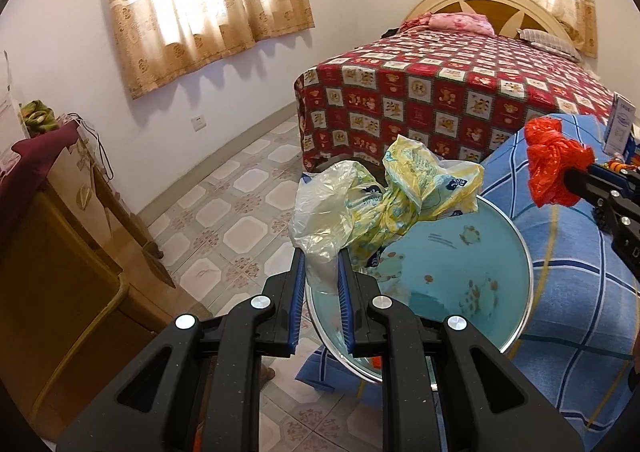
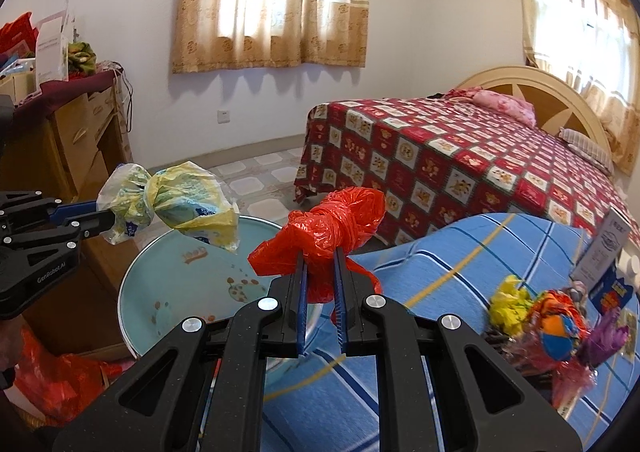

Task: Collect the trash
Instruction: 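Carry both bags over the blue bin with both tools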

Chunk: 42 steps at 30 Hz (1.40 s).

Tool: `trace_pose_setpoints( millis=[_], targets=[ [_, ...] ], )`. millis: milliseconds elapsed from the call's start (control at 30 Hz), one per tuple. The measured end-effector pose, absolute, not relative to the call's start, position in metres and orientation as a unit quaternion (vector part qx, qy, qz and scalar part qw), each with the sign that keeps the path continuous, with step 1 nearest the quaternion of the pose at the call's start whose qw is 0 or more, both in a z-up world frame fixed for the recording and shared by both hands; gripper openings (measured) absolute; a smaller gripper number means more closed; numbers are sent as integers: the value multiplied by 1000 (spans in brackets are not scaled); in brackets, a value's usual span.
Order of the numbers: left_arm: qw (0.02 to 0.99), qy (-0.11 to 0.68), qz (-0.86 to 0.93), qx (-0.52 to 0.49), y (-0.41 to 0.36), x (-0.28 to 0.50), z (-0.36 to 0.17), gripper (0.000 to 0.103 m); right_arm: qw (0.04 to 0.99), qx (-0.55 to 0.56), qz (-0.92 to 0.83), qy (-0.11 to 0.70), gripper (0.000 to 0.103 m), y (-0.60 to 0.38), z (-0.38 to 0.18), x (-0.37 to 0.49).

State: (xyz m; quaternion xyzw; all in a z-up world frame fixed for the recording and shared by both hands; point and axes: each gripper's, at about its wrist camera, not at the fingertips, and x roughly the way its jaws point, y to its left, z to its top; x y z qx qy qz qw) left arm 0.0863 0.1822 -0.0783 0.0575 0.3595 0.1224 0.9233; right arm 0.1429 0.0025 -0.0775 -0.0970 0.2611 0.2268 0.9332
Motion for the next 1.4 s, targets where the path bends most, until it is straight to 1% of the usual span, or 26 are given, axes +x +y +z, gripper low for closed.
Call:
trace_pose_setpoints(
  millis=[300,967,1400],
  targets=[
    [922,362,129,49,190,89,-79,16,928,-107,239,266,12,22,-80,148],
    [922,363,126,49,191,88,-81,16,925,-110,246,267,12,27,-81,146],
    [922,368,113,51,179,88,-85,17,923,-110,250,272,13,30,-83,144]
  ],
)
